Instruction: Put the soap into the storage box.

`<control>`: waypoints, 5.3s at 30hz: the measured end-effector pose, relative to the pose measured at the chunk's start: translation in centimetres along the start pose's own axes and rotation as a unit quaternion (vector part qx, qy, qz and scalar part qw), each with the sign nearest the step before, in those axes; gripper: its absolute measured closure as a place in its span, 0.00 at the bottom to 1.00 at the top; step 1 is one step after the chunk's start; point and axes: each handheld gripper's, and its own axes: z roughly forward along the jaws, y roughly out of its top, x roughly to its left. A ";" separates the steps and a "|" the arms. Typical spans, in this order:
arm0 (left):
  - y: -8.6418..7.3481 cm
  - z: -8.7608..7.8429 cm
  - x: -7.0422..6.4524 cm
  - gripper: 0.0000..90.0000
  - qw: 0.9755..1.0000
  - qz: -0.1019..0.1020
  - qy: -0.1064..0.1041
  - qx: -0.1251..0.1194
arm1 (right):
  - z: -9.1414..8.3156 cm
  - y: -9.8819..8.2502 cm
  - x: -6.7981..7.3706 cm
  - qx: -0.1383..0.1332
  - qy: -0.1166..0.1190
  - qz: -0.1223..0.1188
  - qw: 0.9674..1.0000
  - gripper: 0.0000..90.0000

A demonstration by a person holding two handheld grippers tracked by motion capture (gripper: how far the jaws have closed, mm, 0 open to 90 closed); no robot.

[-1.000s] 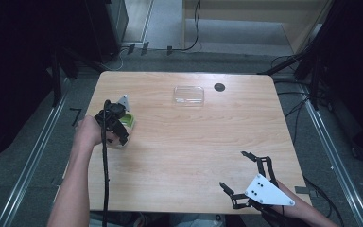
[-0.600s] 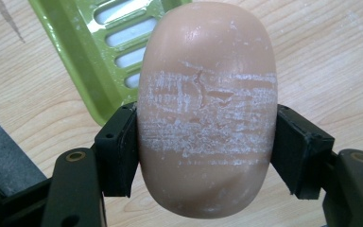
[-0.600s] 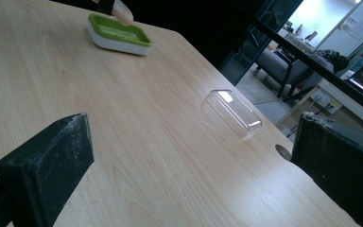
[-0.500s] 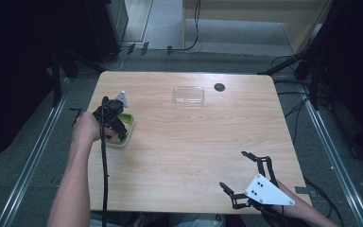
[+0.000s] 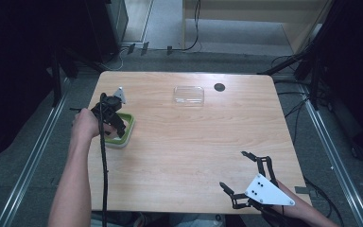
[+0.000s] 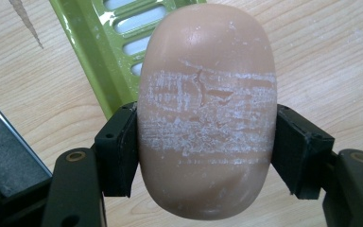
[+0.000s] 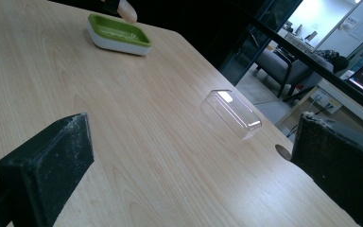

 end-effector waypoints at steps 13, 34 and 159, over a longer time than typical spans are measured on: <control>0.3 0.1 1.0 0.37 1.000 -0.016 0.000 -0.003 | 0.0 0.0 0.0 0.000 0.000 0.000 1.000 0.00; 1.4 1.3 2.5 0.37 0.999 -0.047 0.004 -0.021 | 0.0 0.0 0.0 -0.001 0.000 0.000 1.000 0.00; -8.0 2.2 -4.2 0.08 1.000 -0.010 0.018 0.007 | -0.1 0.1 0.2 0.003 -0.002 -0.002 1.000 0.00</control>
